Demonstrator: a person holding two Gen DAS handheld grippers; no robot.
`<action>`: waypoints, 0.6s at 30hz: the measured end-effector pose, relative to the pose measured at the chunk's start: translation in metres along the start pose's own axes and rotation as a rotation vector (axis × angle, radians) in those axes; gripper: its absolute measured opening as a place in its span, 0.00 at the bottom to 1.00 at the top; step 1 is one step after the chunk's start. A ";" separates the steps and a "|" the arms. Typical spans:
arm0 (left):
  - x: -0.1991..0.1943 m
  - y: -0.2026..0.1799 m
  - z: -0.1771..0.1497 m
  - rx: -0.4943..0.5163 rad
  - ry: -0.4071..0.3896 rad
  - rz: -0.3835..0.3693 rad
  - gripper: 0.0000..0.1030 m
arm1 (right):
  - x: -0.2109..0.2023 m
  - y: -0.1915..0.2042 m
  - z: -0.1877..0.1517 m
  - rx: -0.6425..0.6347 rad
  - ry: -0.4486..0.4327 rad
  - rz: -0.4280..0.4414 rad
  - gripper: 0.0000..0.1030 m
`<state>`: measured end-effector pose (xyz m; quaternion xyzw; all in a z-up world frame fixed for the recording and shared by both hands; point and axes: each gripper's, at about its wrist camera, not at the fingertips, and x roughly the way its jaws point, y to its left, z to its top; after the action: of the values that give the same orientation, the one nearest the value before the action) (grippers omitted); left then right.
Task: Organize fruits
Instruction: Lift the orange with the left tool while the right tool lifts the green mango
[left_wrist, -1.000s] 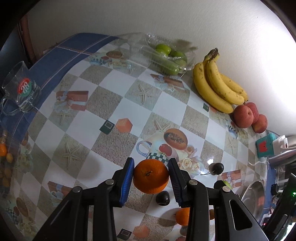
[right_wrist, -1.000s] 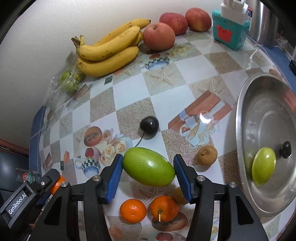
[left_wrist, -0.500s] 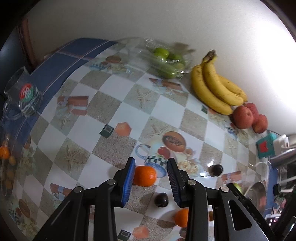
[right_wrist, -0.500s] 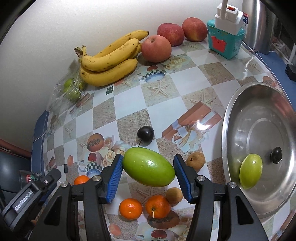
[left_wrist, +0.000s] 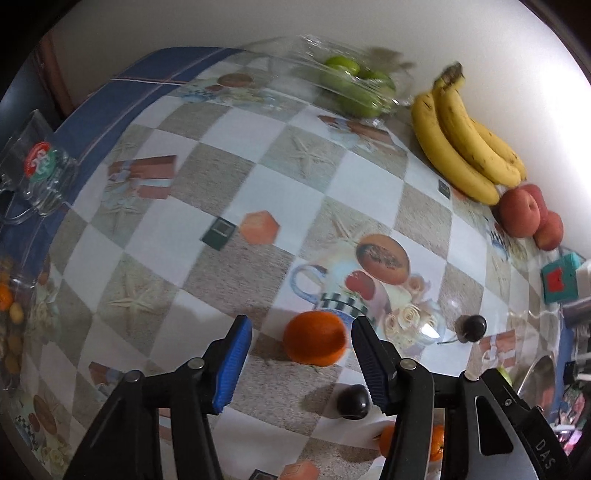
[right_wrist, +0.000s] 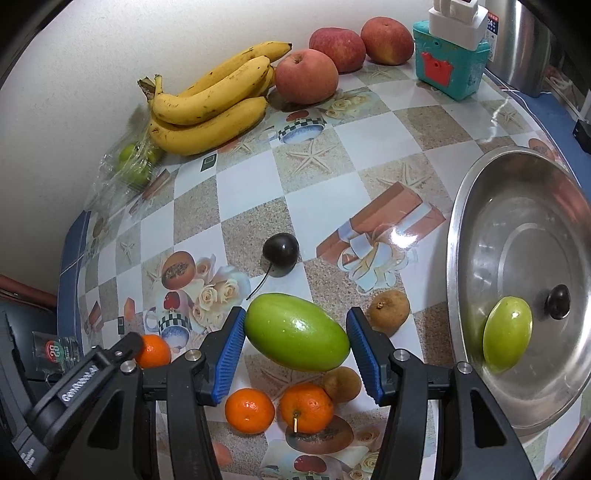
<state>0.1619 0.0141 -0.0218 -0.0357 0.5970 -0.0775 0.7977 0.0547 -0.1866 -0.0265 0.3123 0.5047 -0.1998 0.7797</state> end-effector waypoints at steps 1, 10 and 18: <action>0.001 -0.003 -0.001 0.010 0.000 0.001 0.59 | 0.000 0.000 0.000 -0.001 0.001 0.000 0.56; 0.012 -0.010 -0.003 0.038 0.015 0.023 0.44 | -0.001 -0.002 0.001 0.004 0.002 0.007 0.56; 0.003 -0.010 -0.001 0.032 -0.006 0.005 0.40 | -0.003 -0.003 0.001 0.011 0.001 0.014 0.56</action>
<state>0.1610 0.0041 -0.0232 -0.0217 0.5932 -0.0850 0.8002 0.0526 -0.1895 -0.0245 0.3201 0.5018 -0.1967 0.7791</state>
